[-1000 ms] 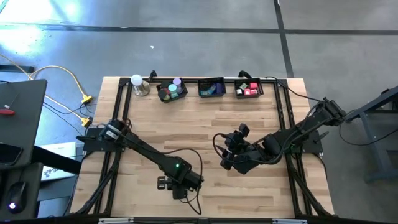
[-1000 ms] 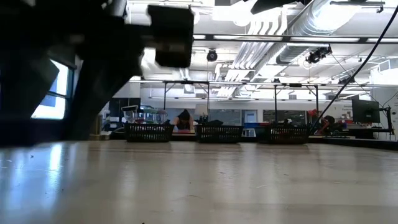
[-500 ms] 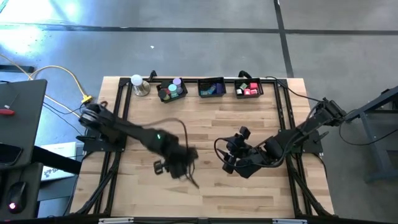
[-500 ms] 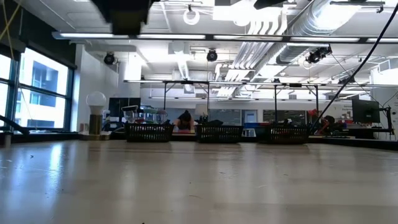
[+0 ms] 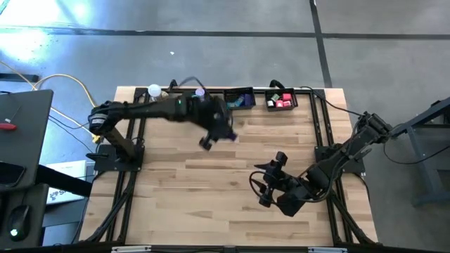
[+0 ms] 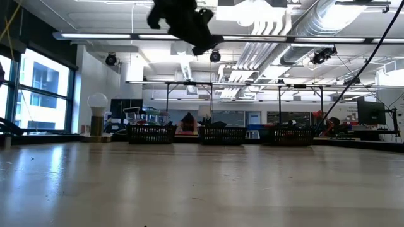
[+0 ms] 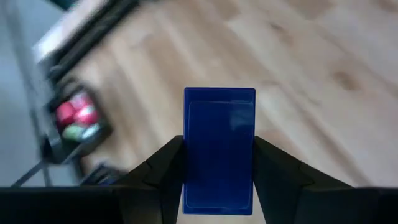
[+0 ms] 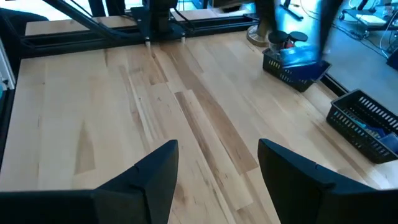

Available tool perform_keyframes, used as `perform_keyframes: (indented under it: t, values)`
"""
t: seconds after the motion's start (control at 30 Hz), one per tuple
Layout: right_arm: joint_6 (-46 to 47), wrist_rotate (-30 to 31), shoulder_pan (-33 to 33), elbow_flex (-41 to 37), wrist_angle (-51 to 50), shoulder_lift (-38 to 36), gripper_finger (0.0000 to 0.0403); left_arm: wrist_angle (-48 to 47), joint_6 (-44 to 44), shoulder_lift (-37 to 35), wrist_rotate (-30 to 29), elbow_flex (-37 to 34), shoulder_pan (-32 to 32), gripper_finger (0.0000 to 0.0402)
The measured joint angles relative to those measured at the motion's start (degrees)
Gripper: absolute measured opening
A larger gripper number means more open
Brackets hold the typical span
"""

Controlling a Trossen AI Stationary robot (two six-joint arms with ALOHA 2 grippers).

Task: Pick & Place Office items
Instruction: Put the purple digital clock into the middle black bin

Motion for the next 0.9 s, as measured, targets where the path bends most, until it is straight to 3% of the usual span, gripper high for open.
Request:
perform_keyframes:
  t: [0.4, 0.57, 0.73, 0.9]
  values:
    - [-1.38, 3.76, 1.21, 0.00, -4.41, 0.00, 0.0210, 21.02, -8.42, 6.70, 14.42, 0.05, 19.16, 0.0151]
    - [-1.30, 4.16, 1.06, 0.00, -6.25, 0.00, 0.0210, 28.18, -11.48, 11.89, 14.80, 0.00, 23.33, 0.0151]
    - [-1.31, 5.60, 1.04, 0.00, -7.59, 0.00, 0.0210, 34.41, -16.23, 16.12, 20.70, 0.02, 26.70, 0.0151]
    - [-1.06, 6.55, 0.50, 0.00, -10.13, 0.00, 0.0210, 37.57, -17.64, 19.90, 20.63, 0.04, 28.34, 0.0151]
